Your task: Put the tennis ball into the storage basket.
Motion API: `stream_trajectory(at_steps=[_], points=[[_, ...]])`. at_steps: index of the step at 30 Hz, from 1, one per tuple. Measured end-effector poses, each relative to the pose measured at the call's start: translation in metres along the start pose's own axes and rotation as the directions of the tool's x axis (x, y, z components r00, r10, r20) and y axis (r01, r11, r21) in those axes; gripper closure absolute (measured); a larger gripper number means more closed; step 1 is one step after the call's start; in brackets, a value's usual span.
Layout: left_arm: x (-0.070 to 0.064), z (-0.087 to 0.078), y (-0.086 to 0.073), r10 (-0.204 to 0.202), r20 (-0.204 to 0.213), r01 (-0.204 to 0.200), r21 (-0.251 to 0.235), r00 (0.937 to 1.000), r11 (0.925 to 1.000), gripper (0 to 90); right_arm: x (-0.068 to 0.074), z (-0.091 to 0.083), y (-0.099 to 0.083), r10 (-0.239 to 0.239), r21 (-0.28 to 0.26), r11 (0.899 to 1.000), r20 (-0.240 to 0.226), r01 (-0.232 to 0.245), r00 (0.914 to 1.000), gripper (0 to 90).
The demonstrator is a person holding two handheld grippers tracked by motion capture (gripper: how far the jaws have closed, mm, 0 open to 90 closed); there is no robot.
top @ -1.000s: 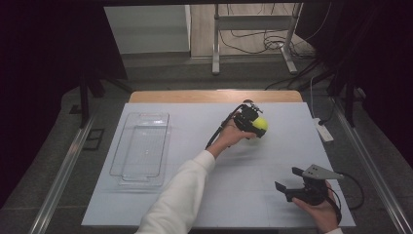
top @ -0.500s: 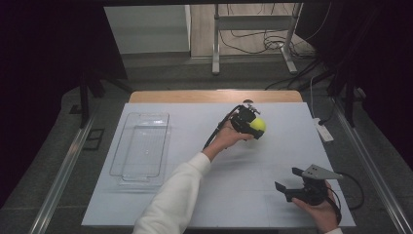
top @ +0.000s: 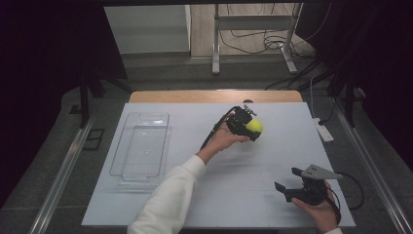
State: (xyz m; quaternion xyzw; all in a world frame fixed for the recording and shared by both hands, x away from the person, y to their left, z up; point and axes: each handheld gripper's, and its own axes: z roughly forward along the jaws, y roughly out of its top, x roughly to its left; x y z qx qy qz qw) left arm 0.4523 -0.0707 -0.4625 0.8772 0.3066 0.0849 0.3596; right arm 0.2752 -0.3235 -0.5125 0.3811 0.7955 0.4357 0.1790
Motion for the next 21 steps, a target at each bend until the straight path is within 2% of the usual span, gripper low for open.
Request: stream_trajectory(at_steps=[21], points=[[-0.005,-0.015,-0.005,0.015,-0.001,-0.015,-0.015,0.9999,0.9998,27.7,0.000,0.001,0.000,-0.002,0.002,1.000,0.001,0.002,1.0000,9.9]])
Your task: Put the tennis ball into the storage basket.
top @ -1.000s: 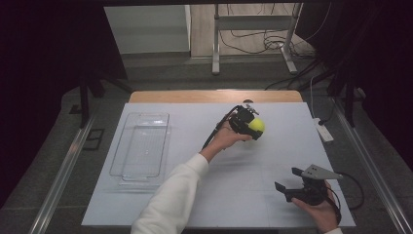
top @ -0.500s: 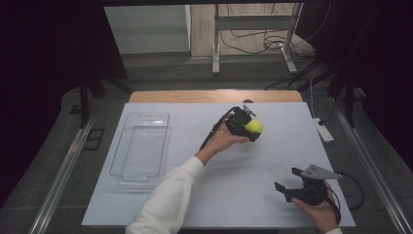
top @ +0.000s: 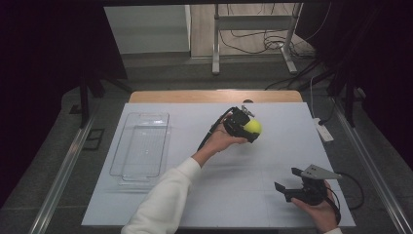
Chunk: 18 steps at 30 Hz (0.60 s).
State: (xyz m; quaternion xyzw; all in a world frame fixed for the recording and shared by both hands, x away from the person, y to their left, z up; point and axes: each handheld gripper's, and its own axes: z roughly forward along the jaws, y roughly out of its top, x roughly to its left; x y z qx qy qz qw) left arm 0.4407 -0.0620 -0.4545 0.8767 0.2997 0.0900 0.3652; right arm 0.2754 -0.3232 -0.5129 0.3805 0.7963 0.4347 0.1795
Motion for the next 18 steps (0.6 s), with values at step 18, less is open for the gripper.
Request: stream_trajectory(at_steps=[18], points=[[0.003,-0.027,-0.015,0.000,-0.008,0.000,-0.037,1.0000,0.9993,27.7,0.000,-0.001,0.000,0.011,-0.009,1.000,-0.005,-0.011,0.9999,10.0]])
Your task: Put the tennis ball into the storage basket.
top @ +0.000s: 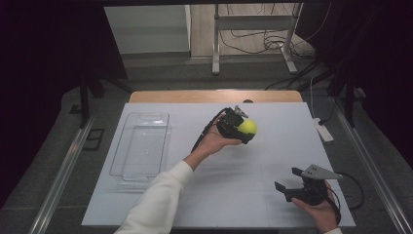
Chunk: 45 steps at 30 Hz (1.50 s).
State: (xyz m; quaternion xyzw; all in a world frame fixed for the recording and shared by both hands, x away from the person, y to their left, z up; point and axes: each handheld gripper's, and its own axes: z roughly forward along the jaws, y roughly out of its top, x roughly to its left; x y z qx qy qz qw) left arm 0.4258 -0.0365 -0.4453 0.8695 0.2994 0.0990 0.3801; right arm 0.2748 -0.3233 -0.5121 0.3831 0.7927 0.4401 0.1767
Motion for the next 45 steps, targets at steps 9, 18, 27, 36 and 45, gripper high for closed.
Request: stream_trajectory(at_steps=[9,18,27,36,45], points=[[0.005,-0.011,-0.008,-0.023,-0.007,0.023,-0.018,0.9997,0.9996,27.7,0.001,0.001,0.000,0.001,0.002,1.000,0.000,-0.001,1.0000,10.0],[0.002,-0.022,-0.010,-0.008,-0.006,0.008,-0.039,0.9999,0.9992,27.7,0.001,0.000,0.000,0.001,0.004,1.000,0.003,-0.001,1.0000,10.0],[-0.001,-0.030,-0.014,0.004,-0.006,-0.004,-0.047,1.0000,0.9989,27.7,0.001,0.000,0.001,-0.001,0.001,1.000,0.007,0.001,1.0000,10.0],[0.001,-0.038,-0.021,-0.008,-0.019,0.007,-0.062,0.9998,0.9980,27.7,0.001,0.001,0.001,-0.005,0.002,1.000,0.006,0.005,1.0000,10.0],[0.003,-0.047,-0.026,-0.015,-0.031,0.013,-0.070,0.9994,0.9975,27.7,0.001,0.001,0.001,-0.005,0.000,1.000,0.008,0.005,1.0000,10.0]])
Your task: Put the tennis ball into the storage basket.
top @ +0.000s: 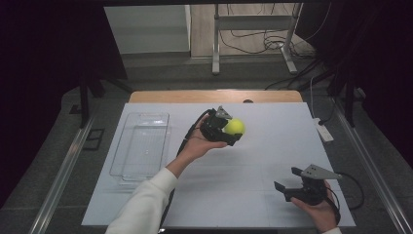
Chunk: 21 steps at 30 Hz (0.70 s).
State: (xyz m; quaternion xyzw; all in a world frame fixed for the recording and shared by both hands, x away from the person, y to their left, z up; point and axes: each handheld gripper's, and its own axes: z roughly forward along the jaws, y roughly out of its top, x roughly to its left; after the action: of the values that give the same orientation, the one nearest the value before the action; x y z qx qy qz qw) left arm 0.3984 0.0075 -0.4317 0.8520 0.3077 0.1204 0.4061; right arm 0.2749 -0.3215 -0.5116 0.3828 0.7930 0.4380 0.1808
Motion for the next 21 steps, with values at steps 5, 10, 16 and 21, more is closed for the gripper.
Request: stream_trajectory(at_steps=[5,10,16,21], points=[[0.001,-0.004,-0.003,-0.005,-0.003,0.005,-0.009,1.0000,0.9999,27.7,0.000,0.000,0.000,0.000,0.001,1.000,0.001,0.000,1.0000,10.0],[0.002,-0.007,-0.006,-0.007,-0.004,0.007,-0.013,1.0000,0.9999,27.7,0.000,0.000,0.000,0.001,0.002,1.000,0.001,-0.001,1.0000,10.0],[0.003,-0.010,-0.008,-0.012,-0.009,0.012,-0.018,0.9999,0.9998,27.7,0.000,0.000,0.000,0.003,0.001,1.000,0.005,-0.003,1.0000,10.0],[0.004,-0.014,-0.010,-0.013,-0.015,0.012,-0.022,0.9998,0.9997,27.7,0.000,0.000,0.000,0.001,0.002,1.000,0.004,-0.001,1.0000,10.0]])
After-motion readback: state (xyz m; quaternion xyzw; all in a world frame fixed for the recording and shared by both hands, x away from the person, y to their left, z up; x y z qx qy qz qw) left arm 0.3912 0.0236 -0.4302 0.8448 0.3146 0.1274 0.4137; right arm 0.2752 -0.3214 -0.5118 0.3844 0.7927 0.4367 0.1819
